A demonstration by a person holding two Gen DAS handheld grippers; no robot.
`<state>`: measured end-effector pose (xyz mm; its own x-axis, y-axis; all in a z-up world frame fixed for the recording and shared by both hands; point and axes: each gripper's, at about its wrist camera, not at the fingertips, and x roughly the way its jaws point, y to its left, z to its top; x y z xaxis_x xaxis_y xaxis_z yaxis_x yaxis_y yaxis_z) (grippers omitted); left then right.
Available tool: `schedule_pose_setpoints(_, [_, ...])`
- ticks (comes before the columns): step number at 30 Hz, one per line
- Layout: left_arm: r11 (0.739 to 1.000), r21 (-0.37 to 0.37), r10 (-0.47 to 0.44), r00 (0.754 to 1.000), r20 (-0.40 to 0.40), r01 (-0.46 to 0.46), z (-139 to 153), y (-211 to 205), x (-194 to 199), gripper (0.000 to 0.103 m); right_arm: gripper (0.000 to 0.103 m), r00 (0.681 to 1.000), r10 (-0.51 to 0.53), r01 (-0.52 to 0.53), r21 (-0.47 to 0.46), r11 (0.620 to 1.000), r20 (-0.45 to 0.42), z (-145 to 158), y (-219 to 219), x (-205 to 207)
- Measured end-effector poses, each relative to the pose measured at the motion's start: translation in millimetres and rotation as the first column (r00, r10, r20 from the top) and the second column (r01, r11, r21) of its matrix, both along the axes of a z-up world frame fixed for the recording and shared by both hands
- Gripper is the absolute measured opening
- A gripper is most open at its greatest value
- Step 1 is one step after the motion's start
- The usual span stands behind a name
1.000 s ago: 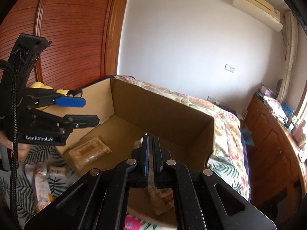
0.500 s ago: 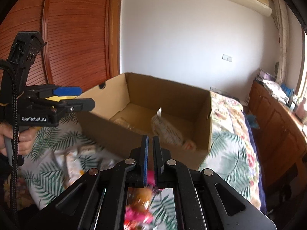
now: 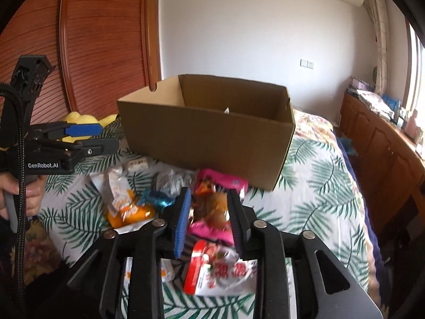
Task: Organize snacks
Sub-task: 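Move both open grippers back over the snack pile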
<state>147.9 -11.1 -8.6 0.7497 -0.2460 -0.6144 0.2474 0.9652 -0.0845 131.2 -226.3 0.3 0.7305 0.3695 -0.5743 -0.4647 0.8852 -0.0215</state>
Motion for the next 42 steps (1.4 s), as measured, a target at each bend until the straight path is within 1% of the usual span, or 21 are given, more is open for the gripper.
schedule_pose_setpoints(1, [1.0, -0.002, 0.003, 1.0, -0.006, -0.003, -4, 0, -1, 0.073, 0.042, 1.0, -0.007, 0.007, 0.002, 1.0, -0.001, -4, 0, -3])
schedule_pose_setpoints(4, [1.0, 0.001, 0.019, 1.0, -0.021, -0.019, -18, 1, -5, 0.073, 0.054, 1.0, -0.03, 0.03, 0.011, 0.999, -0.006, -14, -4, -8])
schedule_pose_setpoints(6, [0.999, 0.005, 0.032, 0.999, -0.034, -0.032, -27, 1, -9, 0.073, 0.058, 0.999, -0.049, 0.049, 0.024, 0.999, -0.015, -22, -8, -9])
schedule_pose_setpoints(11, [0.999, 0.001, 0.054, 0.998, -0.043, -0.054, -40, 4, -18, 0.073, 0.064, 0.995, -0.095, 0.095, 0.01, 0.995, -0.042, -43, -14, -9])
schedule_pose_setpoints(13, [0.998, 0.002, 0.064, 0.997, -0.046, -0.064, -44, 5, -20, 0.073, 0.067, 0.992, -0.118, 0.118, 0.0, 0.993, -0.042, -49, -18, -7])
schedule_pose_setpoints(15, [0.998, -0.001, 0.068, 0.997, -0.045, -0.068, -48, 6, -21, 0.073, 0.069, 0.989, -0.134, 0.135, 0.009, 0.991, -0.055, -54, -24, -5])
schedule_pose_setpoints(19, [0.996, -0.015, 0.083, 0.995, -0.055, -0.084, -55, 6, -24, 0.073, 0.076, 0.985, -0.158, 0.16, 0.023, 0.987, -0.072, -62, -32, -2])
schedule_pose_setpoints(22, [0.996, -0.017, 0.086, 0.995, -0.052, -0.087, -57, 4, -29, 0.073, 0.079, 0.984, -0.157, 0.159, 0.015, 0.987, -0.083, -69, -31, -2])
schedule_pose_setpoints(25, [0.996, -0.014, 0.088, 0.995, -0.052, -0.089, -57, 3, -33, 0.073, 0.082, 0.984, -0.163, 0.163, -0.002, 0.987, -0.075, -73, -29, -2])
schedule_pose_setpoints(28, [0.996, -0.02, 0.089, 0.995, -0.054, -0.09, -56, 3, -37, 0.073, 0.083, 0.981, -0.168, 0.168, -0.015, 0.986, -0.093, -79, -28, -1])
schedule_pose_setpoints(31, [0.996, -0.016, 0.088, 0.995, -0.048, -0.089, -52, 3, -43, 0.073, 0.084, 0.981, -0.164, 0.164, -0.008, 0.986, -0.107, -80, -30, -1])
schedule_pose_setpoints(33, [0.996, -0.012, 0.086, 0.995, -0.044, -0.087, -49, 2, -45, 0.073, 0.085, 0.981, -0.15, 0.149, -0.019, 0.989, -0.12, -82, -28, 1])
schedule_pose_setpoints(39, [0.995, -0.007, 0.1, 0.994, -0.04, -0.1, -44, 3, -40, 0.073, 0.085, 0.983, -0.155, 0.15, -0.056, 0.987, -0.101, -84, -21, 1])
schedule_pose_setpoints(42, [0.993, -0.003, 0.121, 0.992, -0.037, -0.121, -43, 5, -31, 0.073, 0.084, 0.984, -0.145, 0.135, -0.098, 0.986, -0.099, -86, -13, 2])
